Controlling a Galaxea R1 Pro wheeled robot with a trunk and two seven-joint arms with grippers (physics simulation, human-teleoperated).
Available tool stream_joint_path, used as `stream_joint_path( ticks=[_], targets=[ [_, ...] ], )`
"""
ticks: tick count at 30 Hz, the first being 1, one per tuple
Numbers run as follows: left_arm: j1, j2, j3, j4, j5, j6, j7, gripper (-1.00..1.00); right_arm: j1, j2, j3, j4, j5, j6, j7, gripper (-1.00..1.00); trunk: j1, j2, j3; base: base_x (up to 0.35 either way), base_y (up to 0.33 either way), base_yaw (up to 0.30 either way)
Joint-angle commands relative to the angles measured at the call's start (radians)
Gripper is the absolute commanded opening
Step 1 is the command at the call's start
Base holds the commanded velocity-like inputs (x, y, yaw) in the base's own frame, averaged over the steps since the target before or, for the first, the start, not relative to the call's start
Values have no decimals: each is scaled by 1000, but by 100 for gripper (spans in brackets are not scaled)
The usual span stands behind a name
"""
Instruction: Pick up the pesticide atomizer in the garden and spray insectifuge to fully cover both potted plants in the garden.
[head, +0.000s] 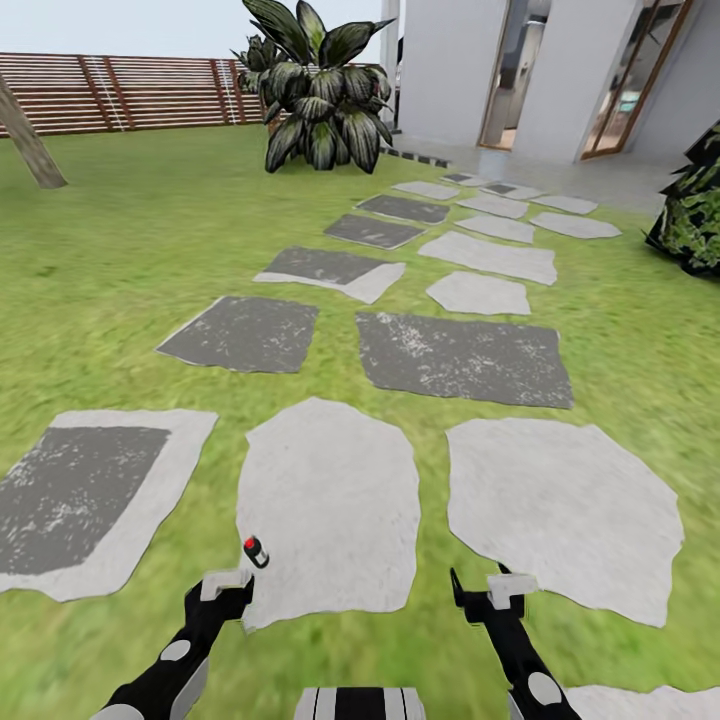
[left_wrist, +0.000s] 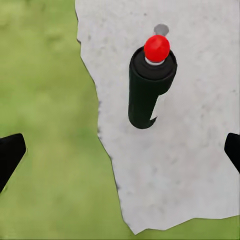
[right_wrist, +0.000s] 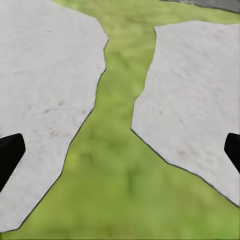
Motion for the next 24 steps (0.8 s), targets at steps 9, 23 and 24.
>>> stream_joint_path(
  ticks=[9, 23, 24],
  targets=[
    [0, -1, 0, 1, 2, -5, 0, 100, 0, 0, -1, 0, 8, -2, 0, 100, 0, 0, -1, 213, -49, 0],
    [1, -1, 0, -1, 4, -11, 0, 100, 0, 0, -1, 0, 8, -2, 0, 100, 0, 0, -1, 58, -14, 0],
    [1, -1, 0, -1, 4, -14, 0, 100, 0, 0, -1, 0, 8, -2, 0, 100, 0, 0, -1, 0, 0, 0]
  ],
)
